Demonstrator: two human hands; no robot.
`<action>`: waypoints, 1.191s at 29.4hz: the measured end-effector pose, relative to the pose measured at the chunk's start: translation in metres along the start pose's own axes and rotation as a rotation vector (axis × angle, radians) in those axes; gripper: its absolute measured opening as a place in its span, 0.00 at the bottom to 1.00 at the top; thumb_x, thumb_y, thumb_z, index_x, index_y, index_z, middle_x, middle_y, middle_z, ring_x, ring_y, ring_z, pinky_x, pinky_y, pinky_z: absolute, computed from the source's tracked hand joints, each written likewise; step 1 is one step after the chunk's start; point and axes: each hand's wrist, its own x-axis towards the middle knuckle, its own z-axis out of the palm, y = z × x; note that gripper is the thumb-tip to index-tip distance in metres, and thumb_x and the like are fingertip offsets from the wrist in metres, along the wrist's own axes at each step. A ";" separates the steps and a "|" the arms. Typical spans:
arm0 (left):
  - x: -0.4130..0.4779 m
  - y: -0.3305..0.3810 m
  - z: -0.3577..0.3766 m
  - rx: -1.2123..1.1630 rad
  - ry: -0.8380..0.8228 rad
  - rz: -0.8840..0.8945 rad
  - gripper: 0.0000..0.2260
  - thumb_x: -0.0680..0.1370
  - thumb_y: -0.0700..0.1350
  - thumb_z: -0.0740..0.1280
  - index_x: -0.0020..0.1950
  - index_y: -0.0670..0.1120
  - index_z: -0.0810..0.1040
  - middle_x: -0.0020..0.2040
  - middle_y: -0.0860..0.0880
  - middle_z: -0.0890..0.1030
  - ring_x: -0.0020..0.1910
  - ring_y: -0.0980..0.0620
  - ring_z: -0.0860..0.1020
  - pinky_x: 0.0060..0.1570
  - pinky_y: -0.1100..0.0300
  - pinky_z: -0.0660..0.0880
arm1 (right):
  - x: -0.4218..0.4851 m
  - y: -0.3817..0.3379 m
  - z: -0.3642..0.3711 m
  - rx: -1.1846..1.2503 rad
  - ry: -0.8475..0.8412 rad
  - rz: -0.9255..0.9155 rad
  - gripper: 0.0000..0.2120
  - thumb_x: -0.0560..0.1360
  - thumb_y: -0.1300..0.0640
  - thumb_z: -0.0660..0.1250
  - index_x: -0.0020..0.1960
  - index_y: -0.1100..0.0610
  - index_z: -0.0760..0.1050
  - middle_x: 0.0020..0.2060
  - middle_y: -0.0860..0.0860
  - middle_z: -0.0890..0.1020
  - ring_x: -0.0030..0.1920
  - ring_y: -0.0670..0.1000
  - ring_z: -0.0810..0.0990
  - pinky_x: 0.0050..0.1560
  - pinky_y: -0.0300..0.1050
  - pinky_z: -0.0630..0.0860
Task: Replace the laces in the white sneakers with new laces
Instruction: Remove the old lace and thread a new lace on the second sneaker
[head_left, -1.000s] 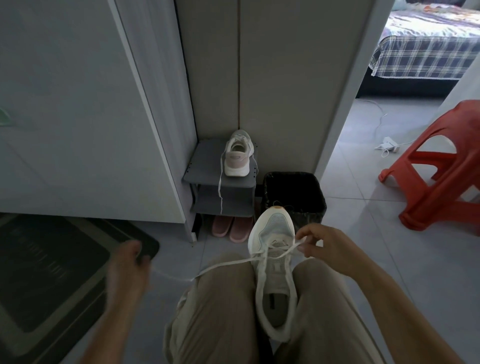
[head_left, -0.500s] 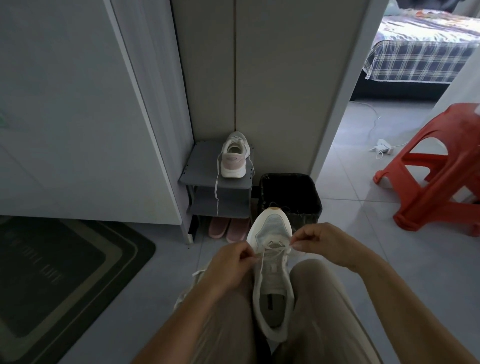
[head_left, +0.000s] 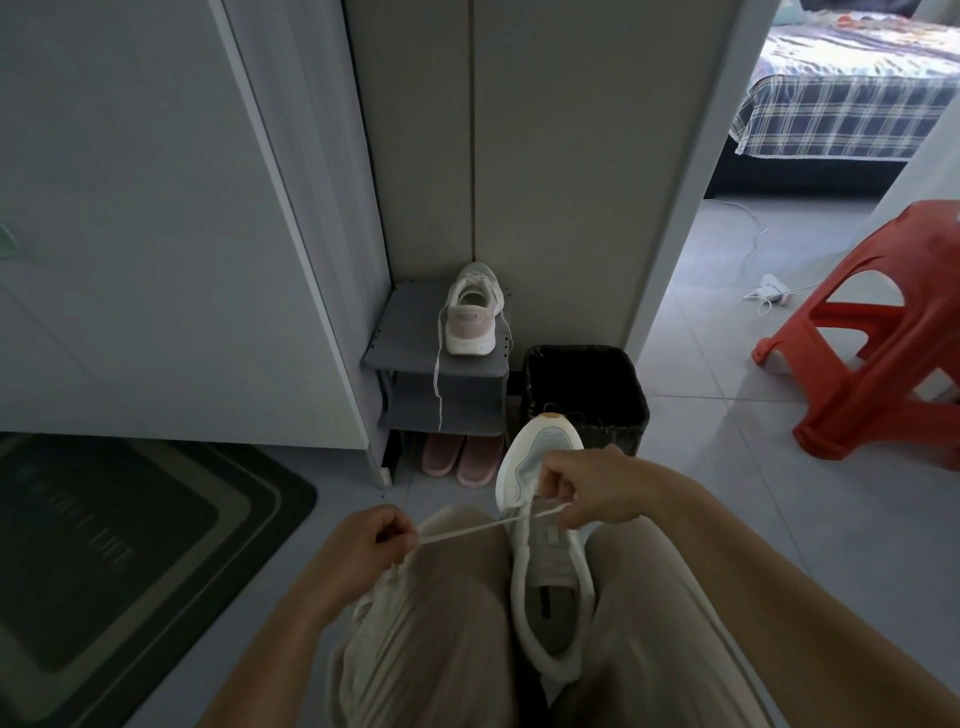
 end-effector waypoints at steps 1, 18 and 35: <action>0.000 -0.001 0.000 0.019 -0.009 0.003 0.04 0.76 0.41 0.65 0.42 0.46 0.77 0.38 0.50 0.79 0.35 0.58 0.75 0.40 0.65 0.72 | 0.001 -0.002 0.000 -0.089 0.044 -0.007 0.10 0.71 0.56 0.67 0.44 0.45 0.68 0.38 0.39 0.73 0.48 0.47 0.74 0.60 0.45 0.62; 0.019 0.066 0.074 0.142 0.120 0.238 0.06 0.77 0.48 0.65 0.50 0.49 0.80 0.51 0.53 0.81 0.52 0.56 0.77 0.60 0.54 0.68 | -0.022 0.029 0.037 0.086 0.511 -0.040 0.04 0.73 0.53 0.68 0.47 0.52 0.78 0.41 0.43 0.74 0.39 0.39 0.74 0.40 0.27 0.70; 0.022 0.063 0.074 0.025 0.054 0.166 0.11 0.75 0.47 0.67 0.37 0.60 0.69 0.38 0.61 0.75 0.44 0.59 0.76 0.61 0.51 0.68 | -0.017 0.019 0.036 -0.067 0.435 -0.102 0.11 0.78 0.53 0.59 0.55 0.54 0.78 0.47 0.45 0.71 0.44 0.43 0.73 0.44 0.30 0.68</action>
